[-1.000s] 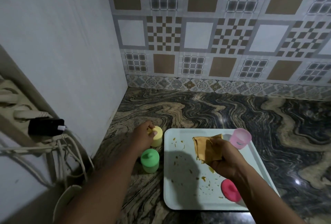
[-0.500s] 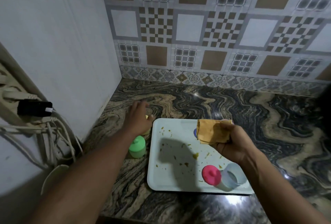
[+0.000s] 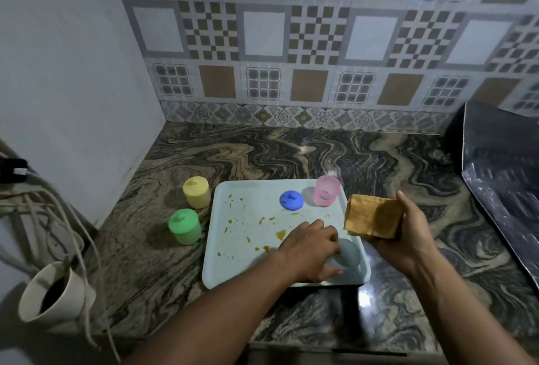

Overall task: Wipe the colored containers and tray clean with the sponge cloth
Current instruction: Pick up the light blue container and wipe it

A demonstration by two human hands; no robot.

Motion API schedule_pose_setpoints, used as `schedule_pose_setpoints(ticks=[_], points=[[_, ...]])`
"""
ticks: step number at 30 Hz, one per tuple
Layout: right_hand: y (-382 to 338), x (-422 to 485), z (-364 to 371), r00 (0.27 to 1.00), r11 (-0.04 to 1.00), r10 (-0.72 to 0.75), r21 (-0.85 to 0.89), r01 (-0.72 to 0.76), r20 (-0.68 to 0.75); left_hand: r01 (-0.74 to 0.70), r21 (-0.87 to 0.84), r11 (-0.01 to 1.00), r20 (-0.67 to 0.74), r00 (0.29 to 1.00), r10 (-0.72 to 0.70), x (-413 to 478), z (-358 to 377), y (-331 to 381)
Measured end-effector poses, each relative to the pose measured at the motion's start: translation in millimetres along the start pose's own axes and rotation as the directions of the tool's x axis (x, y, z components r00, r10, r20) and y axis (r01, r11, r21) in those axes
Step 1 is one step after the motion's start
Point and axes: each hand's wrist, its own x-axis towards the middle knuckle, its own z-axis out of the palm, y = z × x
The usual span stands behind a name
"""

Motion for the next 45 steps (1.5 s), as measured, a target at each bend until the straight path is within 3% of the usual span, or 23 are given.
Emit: schedule_pose_setpoints(ticks=[7, 11, 14, 16, 18, 20, 23, 27, 30, 33, 35, 38, 41, 43, 45], points=[[23.4, 4.5, -14.4, 0.997, 1.0, -0.017, 0.008, 0.017, -0.076, -0.081, 0.164, 0.983, -0.02, 0.996, 0.085, 5.9, 3.2, 4.5], [16.6, 9.3, -16.2, 0.992, 0.996, -0.074, 0.038, 0.078, -0.103, -0.08, 0.144, 0.986, -0.019, 0.996, 0.084, 8.7, 3.5, 9.9], [10.5, 13.4, -20.6, 0.977, 0.986, -0.163, 0.004, 0.165, -0.136, 0.147, -0.054, 0.988, -0.048, 0.987, -0.15, 13.0, -6.8, 8.7], [11.6, 15.8, -22.9, 0.942, 0.956, -0.292, -0.07, 0.284, -0.164, 0.309, -0.262, 0.914, -0.087, 0.936, -0.342, 16.6, -17.4, -1.0], [21.8, 13.2, -18.4, 0.876, 0.872, -0.462, -0.252, 0.419, -0.14, 0.388, -0.403, 0.829, -0.131, 0.872, -0.472, 19.6, -29.5, -12.2], [42.3, 7.0, -4.8, 0.818, 0.739, -0.575, -0.425, 0.523, 0.008, 0.416, -0.495, 0.763, -0.136, 0.83, -0.541, 23.3, -42.4, -18.7], [72.7, 1.1, 27.6, 0.827, 0.69, -0.513, -0.461, 0.557, 0.23, 0.427, -0.566, 0.706, -0.068, 0.829, -0.555, 21.6, -58.7, -22.3], [74.4, 15.6, 46.0, 0.899, 0.797, -0.365, -0.417, 0.437, 0.243, 0.354, -0.72, 0.597, 0.029, 0.875, -0.484, 4.7, -70.7, -41.7], [59.5, 21.5, 61.4, 0.972, 0.967, -0.002, -0.247, 0.062, 0.236, 0.261, -0.873, 0.412, 0.073, 0.906, -0.418, -7.6, -84.7, -61.1], [49.0, 16.2, 80.0, 0.907, 0.96, 0.275, -0.047, -0.274, 0.32, 0.256, -0.927, 0.275, 0.141, 0.915, -0.379, -14.1, -97.5, -80.0], [51.4, 23.4, 92.1, 0.913, 0.956, 0.281, -0.002, -0.294, 0.296, 0.265, -0.919, 0.292, 0.154, 0.923, -0.352, -15.0, -102.5, -96.5], [57.5, 36.2, 110.5, 0.987, 0.987, 0.072, -0.151, -0.051, 0.143, 0.297, -0.866, 0.403, 0.145, 0.919, -0.367, -10.7, -112.0, -115.1], [58.0, 40.3, 124.6, 0.992, 0.946, -0.106, -0.301, 0.122, 0.067, 0.254, -0.804, 0.538, 0.089, 0.945, -0.313, 0.6, -118.5, -125.5], [54.6, 42.3, 127.7, 0.992, 0.988, 0.067, -0.148, -0.05, 0.112, 0.237, -0.818, 0.524, 0.096, 0.955, -0.282, 6.3, -116.2, -136.1], [49.5, 36.2, 130.2, 0.927, 0.954, 0.288, 0.017, -0.3, 0.241, 0.241, -0.874, 0.421, 0.129, 0.952, -0.277, 7.6, -115.1, -145.3]])
